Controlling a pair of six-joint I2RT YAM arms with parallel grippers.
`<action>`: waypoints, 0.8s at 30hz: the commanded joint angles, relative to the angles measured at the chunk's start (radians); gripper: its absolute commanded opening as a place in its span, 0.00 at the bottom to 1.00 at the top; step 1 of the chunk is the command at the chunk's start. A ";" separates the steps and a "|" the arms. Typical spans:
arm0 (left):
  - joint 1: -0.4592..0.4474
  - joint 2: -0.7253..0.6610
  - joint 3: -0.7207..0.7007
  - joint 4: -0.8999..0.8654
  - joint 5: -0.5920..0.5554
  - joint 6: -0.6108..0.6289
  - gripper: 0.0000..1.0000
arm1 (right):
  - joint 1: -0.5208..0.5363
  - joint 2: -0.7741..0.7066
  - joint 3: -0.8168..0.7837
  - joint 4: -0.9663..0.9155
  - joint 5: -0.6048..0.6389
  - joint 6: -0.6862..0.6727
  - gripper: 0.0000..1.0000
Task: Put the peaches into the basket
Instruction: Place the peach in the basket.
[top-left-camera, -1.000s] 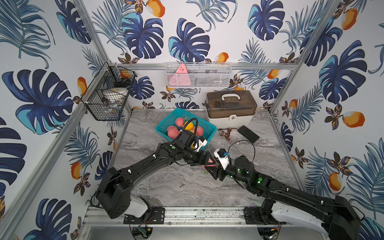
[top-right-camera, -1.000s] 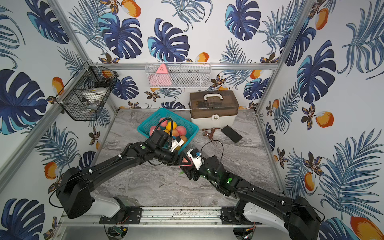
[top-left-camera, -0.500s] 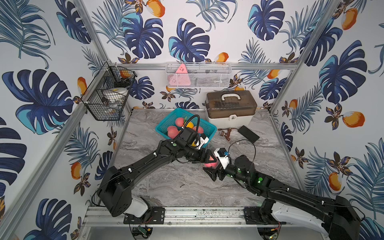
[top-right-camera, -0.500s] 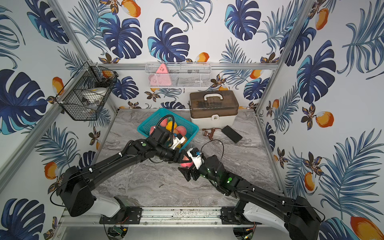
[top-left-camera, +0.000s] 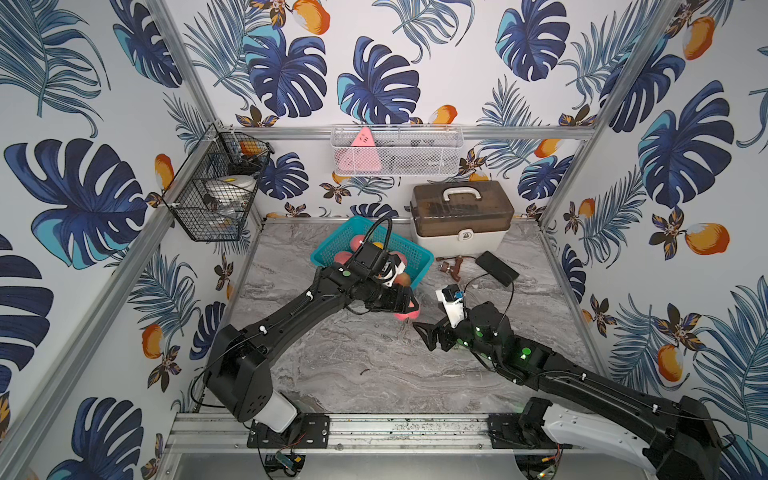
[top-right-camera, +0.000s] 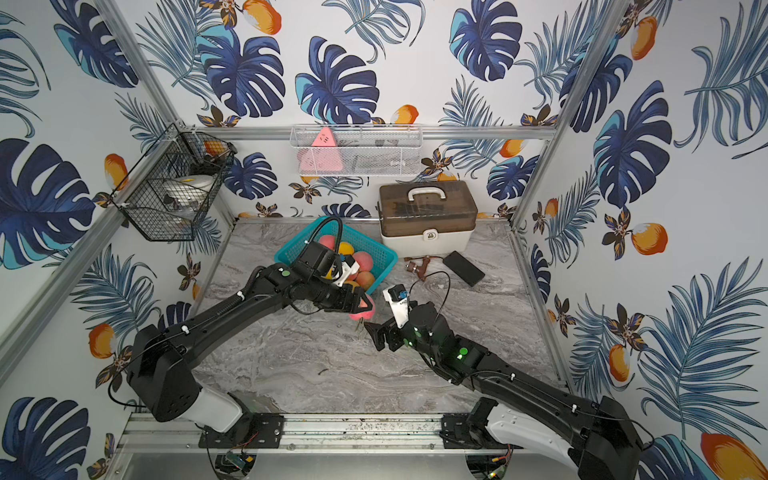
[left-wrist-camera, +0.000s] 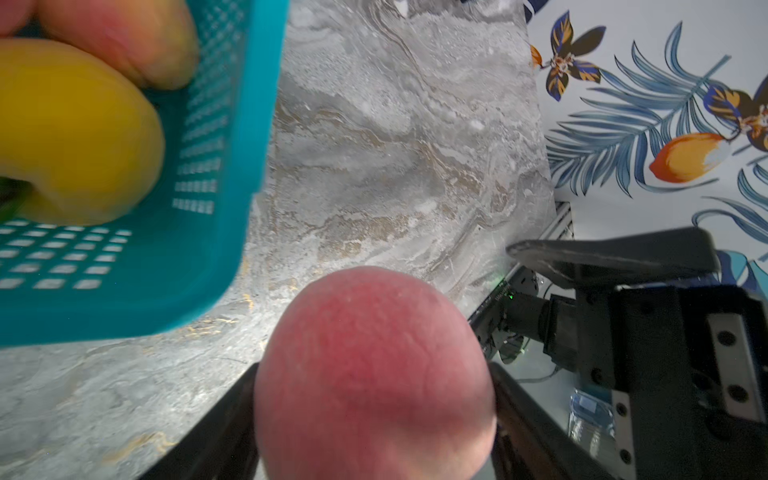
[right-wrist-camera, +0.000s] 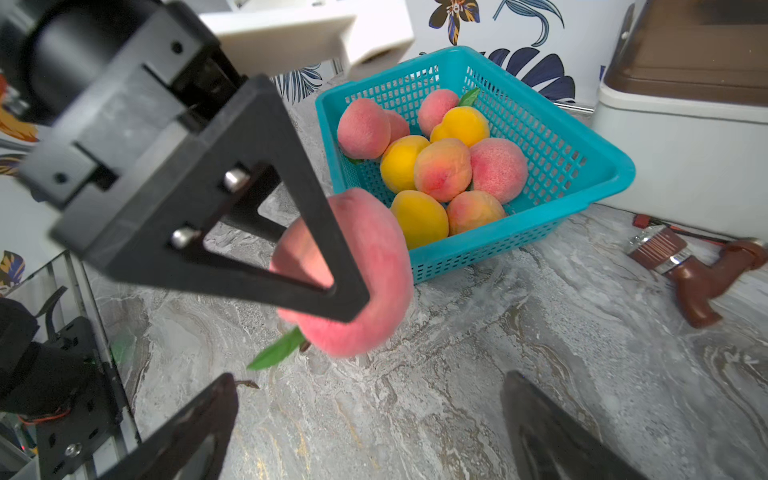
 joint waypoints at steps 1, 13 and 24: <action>0.031 0.007 0.035 -0.017 -0.075 0.041 0.73 | -0.023 -0.011 0.026 -0.074 0.033 0.034 1.00; 0.075 0.151 0.215 -0.112 -0.433 0.181 0.73 | -0.088 -0.012 0.030 -0.085 -0.031 0.036 1.00; 0.076 0.220 0.236 -0.095 -0.672 0.238 0.74 | -0.152 0.014 0.042 -0.075 -0.092 0.050 1.00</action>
